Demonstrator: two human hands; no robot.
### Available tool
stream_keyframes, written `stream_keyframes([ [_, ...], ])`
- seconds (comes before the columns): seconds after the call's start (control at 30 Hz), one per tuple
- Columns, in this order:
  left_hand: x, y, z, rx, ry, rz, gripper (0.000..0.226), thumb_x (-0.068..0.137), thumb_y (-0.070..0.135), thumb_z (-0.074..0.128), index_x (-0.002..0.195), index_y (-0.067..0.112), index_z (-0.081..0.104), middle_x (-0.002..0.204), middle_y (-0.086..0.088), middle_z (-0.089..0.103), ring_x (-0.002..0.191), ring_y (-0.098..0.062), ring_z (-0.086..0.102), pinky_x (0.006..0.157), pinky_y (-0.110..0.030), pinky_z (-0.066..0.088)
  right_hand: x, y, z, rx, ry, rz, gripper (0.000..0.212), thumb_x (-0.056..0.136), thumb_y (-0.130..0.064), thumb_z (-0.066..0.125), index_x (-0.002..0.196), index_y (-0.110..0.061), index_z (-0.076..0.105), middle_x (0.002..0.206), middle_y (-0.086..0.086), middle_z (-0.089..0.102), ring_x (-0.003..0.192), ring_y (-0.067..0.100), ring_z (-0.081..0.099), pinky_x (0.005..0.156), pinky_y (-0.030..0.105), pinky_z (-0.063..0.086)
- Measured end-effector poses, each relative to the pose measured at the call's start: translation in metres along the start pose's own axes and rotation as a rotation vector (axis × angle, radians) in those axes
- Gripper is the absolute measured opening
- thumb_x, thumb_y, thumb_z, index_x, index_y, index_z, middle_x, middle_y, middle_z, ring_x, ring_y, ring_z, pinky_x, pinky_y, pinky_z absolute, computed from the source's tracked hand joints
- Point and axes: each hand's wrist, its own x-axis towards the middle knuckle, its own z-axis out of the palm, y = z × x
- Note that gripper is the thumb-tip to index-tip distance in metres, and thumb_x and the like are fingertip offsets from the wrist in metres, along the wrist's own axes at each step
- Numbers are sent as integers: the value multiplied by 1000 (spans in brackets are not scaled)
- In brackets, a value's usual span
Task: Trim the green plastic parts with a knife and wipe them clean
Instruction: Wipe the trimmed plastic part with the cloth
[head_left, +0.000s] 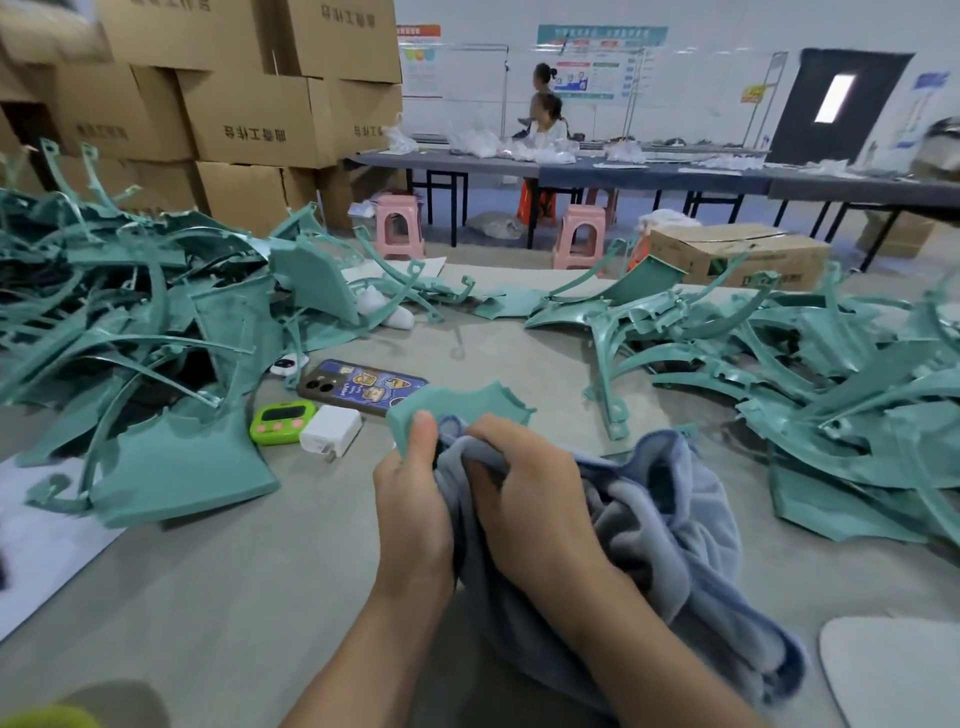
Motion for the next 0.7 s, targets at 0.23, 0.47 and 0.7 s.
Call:
stream_keyframes([
  [0.23,-7,-2,0,128,69,47,37,93,44,57,78,20,79,76,-9,76,73,-22,74,58,-31,58,3,-15,16,109,92,89,19,93,-24,54,75,-25,48,61,-13,56,57,0,49,54,17,34],
  [0.47,0,6,-1,7,179,57,34,99,39,55,83,24,81,87,-3,79,81,-21,76,65,-33,61,8,17,-6,-225,-27,11,24,99,-30,45,75,-32,40,69,-5,49,69,24,47,60,41,32],
  [0.7,23,32,-30,-290,286,-168,30,97,43,63,108,16,72,99,-2,79,88,-22,77,62,-47,62,6,60,-46,-275,206,268,27,98,-30,50,73,-23,42,58,-5,50,60,24,52,57,33,34],
])
